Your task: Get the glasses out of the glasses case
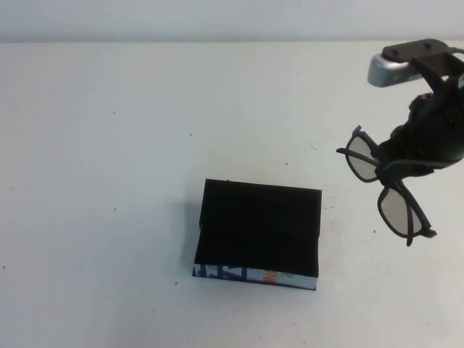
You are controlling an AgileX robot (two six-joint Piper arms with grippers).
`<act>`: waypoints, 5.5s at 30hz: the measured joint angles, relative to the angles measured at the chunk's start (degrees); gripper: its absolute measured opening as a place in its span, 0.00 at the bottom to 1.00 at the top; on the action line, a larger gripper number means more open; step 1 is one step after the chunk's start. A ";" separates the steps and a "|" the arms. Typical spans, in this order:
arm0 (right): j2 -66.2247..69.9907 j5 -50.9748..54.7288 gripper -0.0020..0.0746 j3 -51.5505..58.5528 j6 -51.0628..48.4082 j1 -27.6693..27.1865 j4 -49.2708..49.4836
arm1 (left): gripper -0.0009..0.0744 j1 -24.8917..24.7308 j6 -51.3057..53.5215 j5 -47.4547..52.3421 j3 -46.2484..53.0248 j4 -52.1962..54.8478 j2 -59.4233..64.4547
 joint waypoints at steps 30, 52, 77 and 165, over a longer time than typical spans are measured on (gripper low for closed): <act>-3.83 -32.35 0.03 31.03 2.75 -4.62 17.58 | 0.01 0.00 0.00 0.00 0.00 0.00 0.00; -3.22 -29.18 0.16 29.01 2.75 -4.62 14.31 | 0.01 0.00 0.00 0.00 0.00 0.00 0.00; -47.23 -26.62 0.01 34.15 10.15 -5.11 -12.29 | 0.01 0.00 0.00 0.00 0.00 0.00 0.00; -89.84 -44.89 0.01 80.61 13.30 -12.64 -6.16 | 0.01 0.00 0.00 0.00 0.00 0.00 0.00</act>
